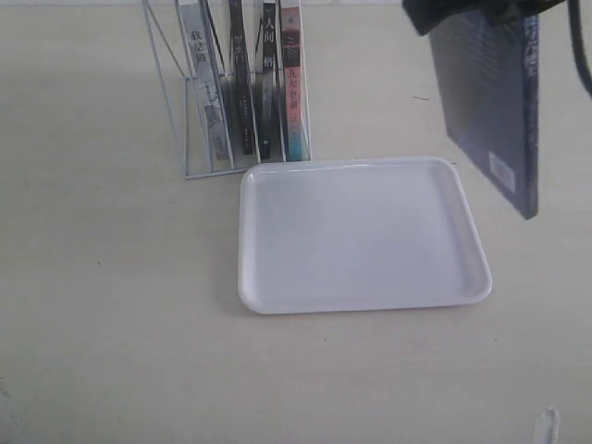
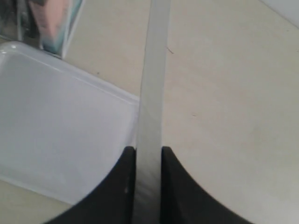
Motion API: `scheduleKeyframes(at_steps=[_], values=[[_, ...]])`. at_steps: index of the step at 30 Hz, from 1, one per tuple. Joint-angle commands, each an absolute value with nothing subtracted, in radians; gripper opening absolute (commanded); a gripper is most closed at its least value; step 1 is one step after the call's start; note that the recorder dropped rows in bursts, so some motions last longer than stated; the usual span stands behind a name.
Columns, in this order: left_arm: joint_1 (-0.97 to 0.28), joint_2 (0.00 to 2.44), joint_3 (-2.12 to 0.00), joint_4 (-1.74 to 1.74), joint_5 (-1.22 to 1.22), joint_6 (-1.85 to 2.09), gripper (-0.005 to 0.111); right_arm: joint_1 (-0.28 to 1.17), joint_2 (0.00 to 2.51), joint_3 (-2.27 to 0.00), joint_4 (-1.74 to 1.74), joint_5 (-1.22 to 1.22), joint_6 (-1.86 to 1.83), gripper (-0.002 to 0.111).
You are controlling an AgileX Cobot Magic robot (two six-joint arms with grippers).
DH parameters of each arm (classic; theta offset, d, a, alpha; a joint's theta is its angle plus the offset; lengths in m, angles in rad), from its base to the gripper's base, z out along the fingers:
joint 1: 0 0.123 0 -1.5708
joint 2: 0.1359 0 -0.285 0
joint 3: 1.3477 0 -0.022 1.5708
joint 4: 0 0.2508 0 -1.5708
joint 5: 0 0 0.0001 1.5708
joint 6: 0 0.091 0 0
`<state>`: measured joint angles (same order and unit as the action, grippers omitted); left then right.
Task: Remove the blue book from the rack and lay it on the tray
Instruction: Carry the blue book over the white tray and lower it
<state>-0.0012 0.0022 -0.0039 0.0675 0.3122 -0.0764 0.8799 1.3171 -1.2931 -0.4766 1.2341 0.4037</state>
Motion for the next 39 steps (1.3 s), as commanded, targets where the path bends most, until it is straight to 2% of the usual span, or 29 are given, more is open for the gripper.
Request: scheduleKeyframes(at_steps=[1,5,14,32,39], values=[[-0.011,0.0,0.0,0.069,0.306,-0.074,0.006,1.0,1.311,-1.3,-0.499,1.221,0.484,0.0],[-0.011,0.0,0.0,0.069,0.306,-0.074,0.006,1.068,1.315,-1.29,-0.533,1.221,0.578,0.0],[-0.011,0.0,0.0,0.069,0.306,-0.074,0.006,1.068,1.319,-1.083,-0.636,1.221,0.762,0.0],[-0.011,0.0,0.0,0.069,0.306,-0.074,0.006,1.068,1.44,-1.087,-0.7,1.221,0.791,0.0],[-0.011,0.0,0.0,0.069,0.306,-0.074,0.006,1.122,1.447,-1.196,-0.722,1.221,0.766,0.0]])
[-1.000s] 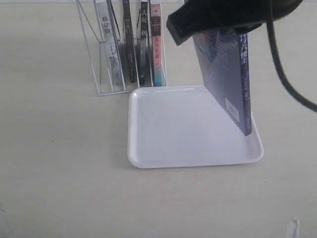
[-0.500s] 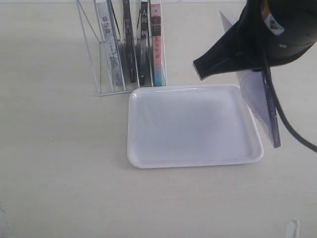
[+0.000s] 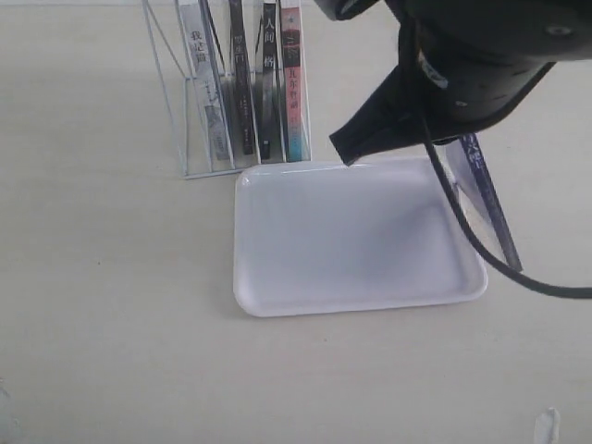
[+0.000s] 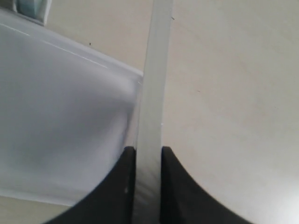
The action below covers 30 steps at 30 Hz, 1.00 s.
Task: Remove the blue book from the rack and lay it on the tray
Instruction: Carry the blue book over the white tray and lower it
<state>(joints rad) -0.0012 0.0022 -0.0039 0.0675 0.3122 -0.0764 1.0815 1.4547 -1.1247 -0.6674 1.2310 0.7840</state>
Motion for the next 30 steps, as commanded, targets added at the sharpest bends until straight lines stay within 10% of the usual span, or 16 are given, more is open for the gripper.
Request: scheduleKeyframes(at_steps=[1,30], values=[[-0.011,0.0,0.0,0.069,0.306,-0.074,0.006,1.137,1.447,-1.22,-0.725,1.221,0.764,0.0],[-0.011,0.0,0.0,0.069,0.306,-0.074,0.006,1.198,1.689,-1.268,-0.529,1.221,0.799,0.0]])
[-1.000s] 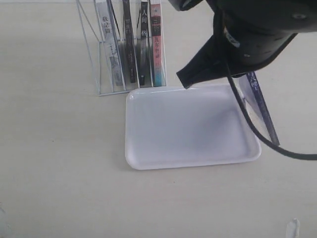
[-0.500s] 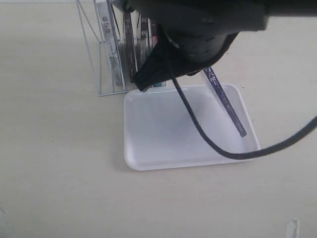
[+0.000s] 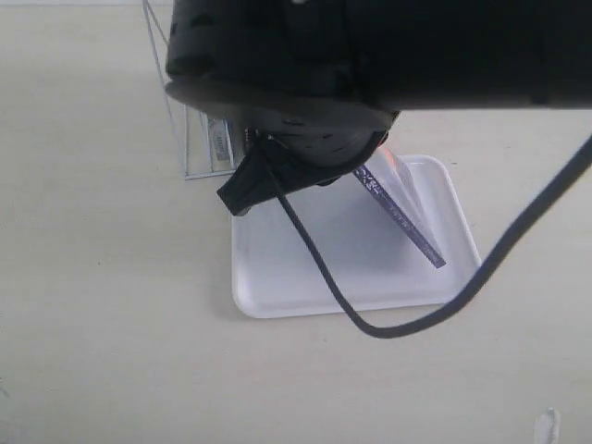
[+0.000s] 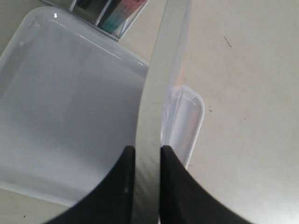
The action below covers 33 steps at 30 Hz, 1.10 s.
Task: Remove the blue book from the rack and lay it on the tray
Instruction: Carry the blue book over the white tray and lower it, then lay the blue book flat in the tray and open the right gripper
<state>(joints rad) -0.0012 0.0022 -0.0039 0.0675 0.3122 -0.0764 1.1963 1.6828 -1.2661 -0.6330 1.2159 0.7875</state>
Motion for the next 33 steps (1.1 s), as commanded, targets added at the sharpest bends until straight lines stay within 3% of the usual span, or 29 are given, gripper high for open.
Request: scheduleKeyframes(at_steps=[1,7,12,16,27,30,32,33], values=[[-0.011,0.0,0.0,0.069,0.306,-0.074,0.006,1.198,1.689,-1.268,-0.512,1.221,0.805,0.0],[-0.011,0.0,0.0,0.069,0.306,-0.074,0.006,1.198,1.689,-1.268,-0.424,1.178,0.805,0.005],[-0.011,0.0,0.0,0.069,0.306,-0.074,0.006,1.198,1.689,-1.268,-0.383,1.178,0.807,0.032],[-0.011,0.0,0.0,0.069,0.306,-0.074,0.006,1.196,1.689,-1.268,-0.38,1.18,0.834,0.045],[-0.011,0.0,0.0,0.069,0.306,-0.074,0.006,1.196,1.68,-1.268,-0.363,1.154,0.892,0.042],[-0.011,0.0,0.0,0.069,0.306,-0.074,0.006,1.196,1.652,-1.268,-0.353,1.167,0.893,0.025],[-0.011,0.0,0.0,0.069,0.306,-0.074,0.006,1.196,1.619,-1.268,-0.357,1.167,0.885,0.002],[-0.011,0.0,0.0,0.069,0.306,-0.074,0.006,1.196,1.599,-1.268,-0.37,1.167,0.883,0.0]])
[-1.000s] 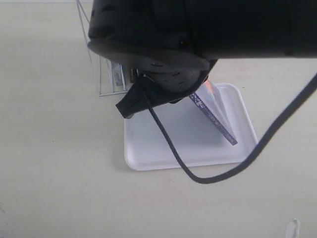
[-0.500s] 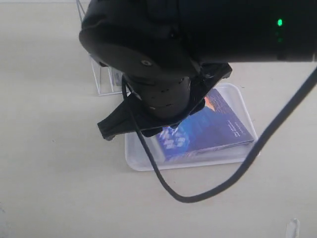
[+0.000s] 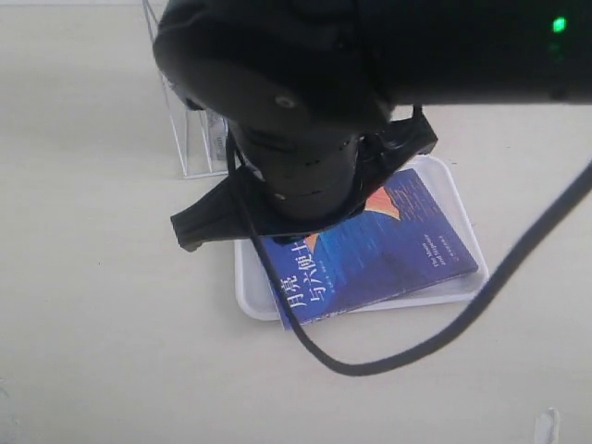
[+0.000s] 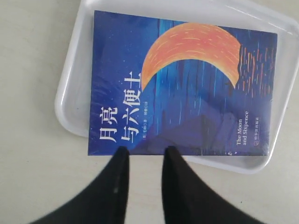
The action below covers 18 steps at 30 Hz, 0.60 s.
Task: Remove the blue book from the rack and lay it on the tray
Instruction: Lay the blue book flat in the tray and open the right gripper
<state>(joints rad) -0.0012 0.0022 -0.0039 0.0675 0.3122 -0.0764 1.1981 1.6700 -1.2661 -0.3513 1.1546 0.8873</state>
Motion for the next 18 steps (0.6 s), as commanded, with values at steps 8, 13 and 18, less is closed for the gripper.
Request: scheduleKeyframes(at_steps=[8,13,18], values=[[-0.011,0.0,0.0,0.069,0.306,-0.074,0.006,1.196,1.466,-1.268,-0.405,1.167,0.881,0.0],[-0.011,0.0,0.0,0.069,0.306,-0.074,0.006,1.196,1.448,-1.268,-0.405,1.165,0.881,0.0],[-0.011,0.0,0.0,0.069,0.306,-0.074,0.006,1.196,1.447,-1.268,-0.405,1.161,0.881,0.0]])
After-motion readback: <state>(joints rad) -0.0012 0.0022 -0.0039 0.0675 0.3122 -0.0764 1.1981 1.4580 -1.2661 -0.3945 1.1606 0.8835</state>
